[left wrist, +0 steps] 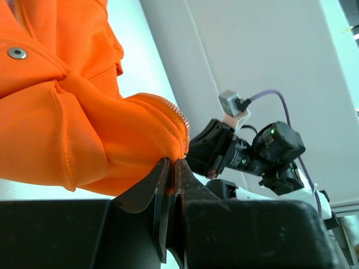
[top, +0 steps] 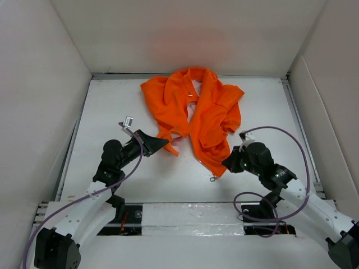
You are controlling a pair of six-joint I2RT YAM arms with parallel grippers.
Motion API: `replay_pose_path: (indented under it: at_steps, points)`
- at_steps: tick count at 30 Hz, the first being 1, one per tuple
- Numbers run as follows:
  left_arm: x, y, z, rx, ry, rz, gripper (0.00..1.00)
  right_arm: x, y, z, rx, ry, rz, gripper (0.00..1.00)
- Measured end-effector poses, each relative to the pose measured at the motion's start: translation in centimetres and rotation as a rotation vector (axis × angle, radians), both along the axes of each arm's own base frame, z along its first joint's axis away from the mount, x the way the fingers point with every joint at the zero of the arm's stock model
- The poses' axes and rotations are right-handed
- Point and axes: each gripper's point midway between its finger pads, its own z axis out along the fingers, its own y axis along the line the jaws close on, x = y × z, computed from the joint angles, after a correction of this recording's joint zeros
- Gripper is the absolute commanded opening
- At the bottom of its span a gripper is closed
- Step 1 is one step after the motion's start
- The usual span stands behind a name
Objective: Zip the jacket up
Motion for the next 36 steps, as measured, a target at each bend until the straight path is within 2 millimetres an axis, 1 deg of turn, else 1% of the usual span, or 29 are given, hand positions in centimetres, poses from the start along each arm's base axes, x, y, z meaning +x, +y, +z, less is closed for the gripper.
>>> replay_pose_path:
  at_steps: [1,2,4,5,8,12,15,16,18,21,23,28,32,33,35,36]
  points:
    - [0.1,0.0,-0.1,0.011,0.004,0.003,0.00,-0.5,-0.6,-0.9,-0.019,0.024,-0.016,0.07]
    - [0.2,0.1,-0.2,0.022,0.004,0.010,0.00,-1.1,-1.2,-1.8,-0.036,0.053,-0.033,0.18]
    - [0.5,0.3,-0.3,0.043,-0.007,0.026,0.00,-2.1,-2.1,-3.5,-0.072,0.113,-0.058,0.35]
    - [0.7,0.4,-0.3,0.052,-0.015,0.032,0.00,-2.6,-2.3,-4.3,-0.087,0.142,-0.065,0.51]
    - [0.9,0.6,-0.5,0.077,-0.035,0.049,0.00,-3.8,-2.8,-6.2,-0.117,0.222,-0.077,0.64]
    - [1.0,0.8,-0.5,0.094,-0.062,0.056,0.00,-4.4,-3.0,-7.9,-0.147,0.293,-0.095,0.68]
    - [0.9,0.7,-0.3,0.090,-0.080,0.052,0.00,-4.3,-3.0,-9.0,-0.172,0.336,-0.114,0.68]
    - [0.9,0.7,-0.3,0.088,-0.085,0.051,0.00,-4.1,-2.9,-9.2,-0.170,0.343,-0.120,0.67]
    - [0.8,0.7,-0.7,0.087,-0.084,0.045,0.00,-3.4,-2.2,-9.2,-0.143,0.326,-0.126,0.64]
    - [0.6,0.6,-1.1,0.089,-0.080,0.036,0.00,-2.5,-1.5,-9.3,-0.119,0.314,-0.134,0.62]
    - [0.5,0.6,-1.0,0.087,-0.085,0.033,0.00,-1.9,-1.0,-9.3,-0.109,0.306,-0.136,0.59]
    - [0.4,0.7,-0.5,0.080,-0.102,0.034,0.00,-1.0,-0.1,-9.4,-0.115,0.288,-0.127,0.53]
    - [0.2,0.8,0.1,0.075,-0.127,0.038,0.00,-1.0,0.0,-9.7,-0.148,0.279,-0.127,0.38]
    - [0.2,0.8,0.2,0.074,-0.132,0.040,0.00,-1.0,0.0,-9.8,-0.158,0.279,-0.130,0.36]
    - [0.2,0.9,0.3,0.073,-0.139,0.045,0.00,-1.0,0.0,-9.9,-0.174,0.278,-0.132,0.36]
    - [0.2,0.9,0.4,0.073,-0.141,0.047,0.00,-1.0,0.2,-9.9,-0.180,0.276,-0.127,0.43]
